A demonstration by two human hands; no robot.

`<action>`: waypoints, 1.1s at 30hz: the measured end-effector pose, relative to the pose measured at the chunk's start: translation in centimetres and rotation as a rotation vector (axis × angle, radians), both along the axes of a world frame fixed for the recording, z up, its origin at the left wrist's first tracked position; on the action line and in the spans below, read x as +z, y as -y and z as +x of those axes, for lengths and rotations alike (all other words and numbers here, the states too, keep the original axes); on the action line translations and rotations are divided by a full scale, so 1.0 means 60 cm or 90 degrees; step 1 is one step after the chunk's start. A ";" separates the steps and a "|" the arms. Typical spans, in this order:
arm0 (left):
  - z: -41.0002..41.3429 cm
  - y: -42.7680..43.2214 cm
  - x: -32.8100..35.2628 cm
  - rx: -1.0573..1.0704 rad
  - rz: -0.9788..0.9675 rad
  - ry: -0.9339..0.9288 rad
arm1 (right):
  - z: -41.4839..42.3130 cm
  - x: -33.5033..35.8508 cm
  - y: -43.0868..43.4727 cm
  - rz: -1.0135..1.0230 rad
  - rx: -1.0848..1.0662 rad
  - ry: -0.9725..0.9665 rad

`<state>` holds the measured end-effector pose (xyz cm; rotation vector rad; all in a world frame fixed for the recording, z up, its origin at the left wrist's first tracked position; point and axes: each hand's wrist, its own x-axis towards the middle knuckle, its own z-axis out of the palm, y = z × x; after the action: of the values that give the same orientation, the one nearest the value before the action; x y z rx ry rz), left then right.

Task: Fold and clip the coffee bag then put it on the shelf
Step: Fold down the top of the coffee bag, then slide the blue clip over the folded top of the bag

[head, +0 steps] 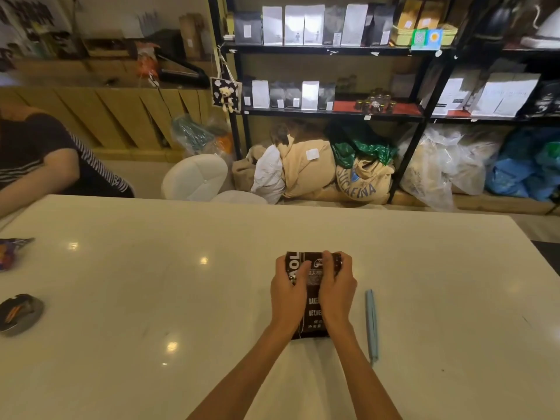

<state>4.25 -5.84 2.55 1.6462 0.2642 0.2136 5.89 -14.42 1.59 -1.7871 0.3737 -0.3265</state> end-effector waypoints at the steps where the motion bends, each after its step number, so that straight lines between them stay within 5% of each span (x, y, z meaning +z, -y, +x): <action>1: 0.000 0.000 -0.003 -0.010 0.019 -0.003 | 0.003 -0.002 0.000 0.016 -0.022 -0.010; 6: 0.015 -0.016 -0.002 0.032 0.057 0.004 | 0.004 0.003 0.018 0.168 0.054 -0.091; 9: 0.032 -0.028 0.001 0.068 0.048 0.001 | -0.017 0.000 0.018 0.008 0.162 -0.099; 12: 0.034 -0.024 -0.001 0.065 0.032 0.008 | -0.035 -0.004 0.012 -0.104 0.099 -0.061; 18: 0.009 -0.041 -0.019 -0.027 0.039 0.020 | -0.053 -0.015 0.022 -0.118 0.125 -0.149; 22: -0.011 -0.046 -0.033 -0.085 0.097 0.056 | -0.083 -0.020 0.086 -0.388 -0.057 -0.141; 27: -0.003 -0.055 -0.023 -0.193 0.195 0.072 | -0.111 -0.062 0.165 -0.491 0.008 -0.306; 31: 0.011 -0.068 -0.008 -0.319 0.192 0.041 | -0.112 -0.026 0.174 -0.337 0.062 -0.040; 33: 0.009 -0.073 -0.002 -0.371 0.204 0.042 | -0.112 -0.002 0.160 -0.373 0.131 0.070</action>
<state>4.80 -1.49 2.43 1.9541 -0.3187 -0.1404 -0.81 -24.03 1.49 -2.3442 0.0065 -0.4131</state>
